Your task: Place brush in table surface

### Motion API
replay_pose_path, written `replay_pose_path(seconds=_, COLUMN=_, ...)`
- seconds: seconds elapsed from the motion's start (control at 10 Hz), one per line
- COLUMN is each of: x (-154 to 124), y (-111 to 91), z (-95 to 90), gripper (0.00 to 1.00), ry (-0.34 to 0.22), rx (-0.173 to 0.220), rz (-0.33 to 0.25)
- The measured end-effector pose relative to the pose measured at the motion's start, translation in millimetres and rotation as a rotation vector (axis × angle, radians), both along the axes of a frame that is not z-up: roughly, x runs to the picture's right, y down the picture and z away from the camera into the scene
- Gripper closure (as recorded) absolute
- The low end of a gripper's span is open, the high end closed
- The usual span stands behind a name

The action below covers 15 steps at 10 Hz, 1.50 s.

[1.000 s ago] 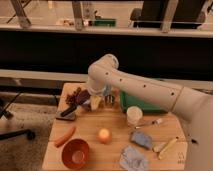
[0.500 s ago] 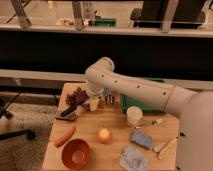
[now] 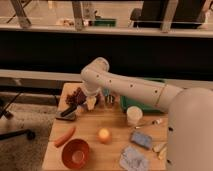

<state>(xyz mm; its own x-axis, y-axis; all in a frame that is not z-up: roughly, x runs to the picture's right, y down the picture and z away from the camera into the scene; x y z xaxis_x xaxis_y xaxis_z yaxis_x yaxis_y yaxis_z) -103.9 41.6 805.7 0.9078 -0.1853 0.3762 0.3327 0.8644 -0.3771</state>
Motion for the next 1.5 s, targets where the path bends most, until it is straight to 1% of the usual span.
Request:
replay_pose_path(seconds=0.3, x=-3, y=-6, z=13.2, gripper=0.2, ry=0.017, rx=0.004, rz=-0.004)
replay_pose_path(seconds=0.6, x=-6, y=-8, z=22.5, gripper=0.2, ry=0.021, rx=0.001, rz=-0.011)
replay_pose_path(seconds=1.5, x=-6, y=-13, z=36.8, gripper=0.2, ry=0.034, rx=0.004, rz=-0.019)
